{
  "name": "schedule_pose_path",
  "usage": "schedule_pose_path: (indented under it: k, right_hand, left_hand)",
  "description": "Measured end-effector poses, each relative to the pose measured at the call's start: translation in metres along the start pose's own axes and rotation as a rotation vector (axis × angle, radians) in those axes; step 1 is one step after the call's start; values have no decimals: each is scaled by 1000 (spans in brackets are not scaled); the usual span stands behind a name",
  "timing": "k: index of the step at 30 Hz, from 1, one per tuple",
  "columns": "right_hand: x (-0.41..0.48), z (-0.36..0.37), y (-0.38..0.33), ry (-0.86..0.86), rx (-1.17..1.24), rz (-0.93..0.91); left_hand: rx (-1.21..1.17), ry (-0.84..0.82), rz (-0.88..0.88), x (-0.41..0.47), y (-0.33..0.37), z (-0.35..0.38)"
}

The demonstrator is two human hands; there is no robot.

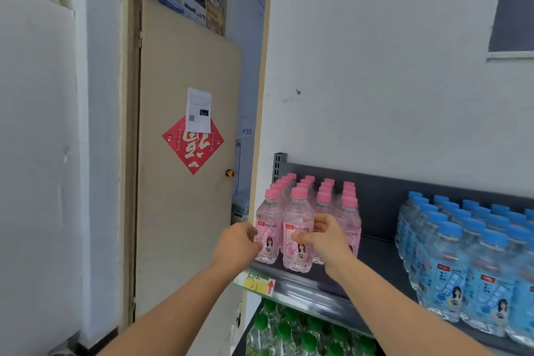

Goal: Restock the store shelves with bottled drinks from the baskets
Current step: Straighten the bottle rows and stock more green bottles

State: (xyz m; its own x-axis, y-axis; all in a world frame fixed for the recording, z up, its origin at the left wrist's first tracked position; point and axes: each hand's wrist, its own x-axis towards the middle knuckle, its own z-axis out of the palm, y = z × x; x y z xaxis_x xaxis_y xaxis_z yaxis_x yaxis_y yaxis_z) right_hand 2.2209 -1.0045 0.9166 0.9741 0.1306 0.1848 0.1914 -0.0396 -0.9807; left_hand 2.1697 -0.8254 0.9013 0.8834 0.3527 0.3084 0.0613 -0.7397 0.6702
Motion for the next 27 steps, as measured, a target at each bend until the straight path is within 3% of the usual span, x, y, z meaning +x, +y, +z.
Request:
schedule_pose_path:
  k: [12, 24, 27]
  right_hand:
    - [21, 22, 30, 120, -31, 28]
    - [3, 8, 24, 238, -454, -176]
    - [-2, -7, 24, 152, -461, -126]
  left_hand:
    - [-61, -55, 27, 28, -13, 12]
    - [-227, -166, 54, 42, -19, 26]
    - [-249, -152, 48, 46, -20, 32]
